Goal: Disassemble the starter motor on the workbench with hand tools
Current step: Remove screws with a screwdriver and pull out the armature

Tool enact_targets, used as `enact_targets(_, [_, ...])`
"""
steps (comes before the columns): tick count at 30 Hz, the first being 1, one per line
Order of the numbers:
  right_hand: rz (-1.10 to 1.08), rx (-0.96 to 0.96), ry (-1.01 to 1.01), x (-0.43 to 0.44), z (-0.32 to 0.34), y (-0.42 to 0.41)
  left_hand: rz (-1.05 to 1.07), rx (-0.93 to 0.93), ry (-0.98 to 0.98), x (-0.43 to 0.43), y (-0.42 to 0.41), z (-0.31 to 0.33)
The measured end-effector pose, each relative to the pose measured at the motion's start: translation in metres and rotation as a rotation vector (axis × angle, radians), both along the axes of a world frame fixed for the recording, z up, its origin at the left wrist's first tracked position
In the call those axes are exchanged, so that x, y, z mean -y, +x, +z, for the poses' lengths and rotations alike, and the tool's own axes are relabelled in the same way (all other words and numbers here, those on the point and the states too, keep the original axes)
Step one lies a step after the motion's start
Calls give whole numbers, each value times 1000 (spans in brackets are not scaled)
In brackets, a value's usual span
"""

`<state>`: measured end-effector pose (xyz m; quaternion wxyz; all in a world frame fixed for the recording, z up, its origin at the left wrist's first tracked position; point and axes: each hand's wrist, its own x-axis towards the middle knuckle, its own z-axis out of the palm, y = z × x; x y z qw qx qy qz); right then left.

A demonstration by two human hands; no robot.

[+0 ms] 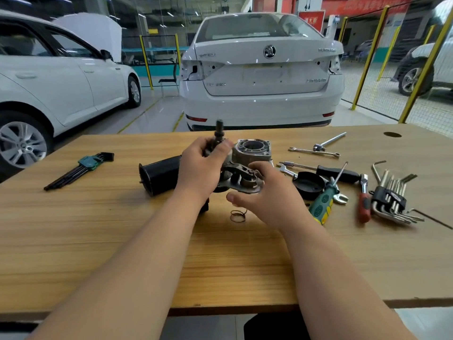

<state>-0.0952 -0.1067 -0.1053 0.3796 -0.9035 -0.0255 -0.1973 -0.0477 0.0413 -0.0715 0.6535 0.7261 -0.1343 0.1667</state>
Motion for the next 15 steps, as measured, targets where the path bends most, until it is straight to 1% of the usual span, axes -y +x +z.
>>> enact_targets(2, [21,-53,60,2,-2,1,70,-32,-106,3,3,1])
enact_targets(4, [44,-89,95,0,-4,4,98,-76,-200,3,7,3])
enact_targets(8, [45,-16,241,-7,-2,11,77,-194,-302,2,10,7])
enact_targets(11, [29,5,304,-9,1,11,76,-222,-288,4,11,7])
enact_targets(15, [-7,14,248,-6,1,13,134,-170,-146,5,13,9])
